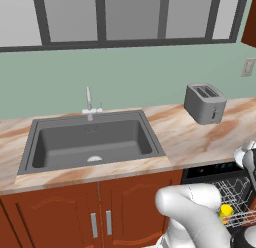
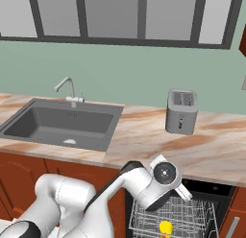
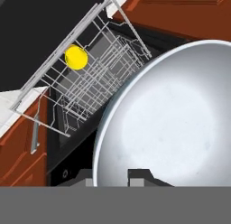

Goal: Pick up the cup and bowl from the counter, place them in the dishwasher, and close the dishwasher door.

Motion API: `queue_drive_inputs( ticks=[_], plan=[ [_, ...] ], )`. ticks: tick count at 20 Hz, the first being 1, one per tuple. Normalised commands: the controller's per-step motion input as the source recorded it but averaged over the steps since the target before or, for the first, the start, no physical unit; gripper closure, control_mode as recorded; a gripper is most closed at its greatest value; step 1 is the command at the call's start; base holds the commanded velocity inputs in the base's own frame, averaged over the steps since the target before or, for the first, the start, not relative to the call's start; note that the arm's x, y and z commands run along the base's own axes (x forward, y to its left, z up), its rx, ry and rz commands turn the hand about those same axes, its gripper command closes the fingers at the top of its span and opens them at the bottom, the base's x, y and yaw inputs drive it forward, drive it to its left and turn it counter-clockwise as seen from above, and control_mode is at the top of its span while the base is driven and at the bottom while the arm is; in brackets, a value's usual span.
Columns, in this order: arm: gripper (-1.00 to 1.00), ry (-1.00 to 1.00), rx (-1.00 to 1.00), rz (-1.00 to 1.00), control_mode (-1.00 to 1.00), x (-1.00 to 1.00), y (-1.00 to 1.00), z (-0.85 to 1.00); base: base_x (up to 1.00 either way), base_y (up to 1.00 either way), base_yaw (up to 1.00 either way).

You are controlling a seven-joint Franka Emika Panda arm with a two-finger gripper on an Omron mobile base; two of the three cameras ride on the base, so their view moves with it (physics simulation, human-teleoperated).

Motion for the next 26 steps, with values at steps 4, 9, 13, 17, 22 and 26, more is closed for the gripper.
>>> queue_drive_inputs(
  ticks=[4,9,13,17,22,26],
  plan=[
    [1.00,0.00,0.02,0.00,-1.00,-0.08,-0.03,-0.30,0.00,0.00,0.00],
    [1.00,0.00,0.01,0.00,-1.00,-0.01,-0.09,-0.35,0.00,0.00,0.00],
    [1.00,0.00,0.00,0.00,-1.00,0.00,-0.08,-0.44,0.00,0.00,0.00],
    [1.00,0.00,0.00,0.00,-1.00,0.00,-0.11,-0.40,0.00,0.00,0.00],
    [1.00,0.00,0.01,0.00,-1.00,0.00,-0.26,-0.30,0.00,0.00,0.00],
    [1.00,0.00,0.00,0.00,-1.00,0.00,-0.29,-0.35,0.00,0.00,0.00]
  ],
)
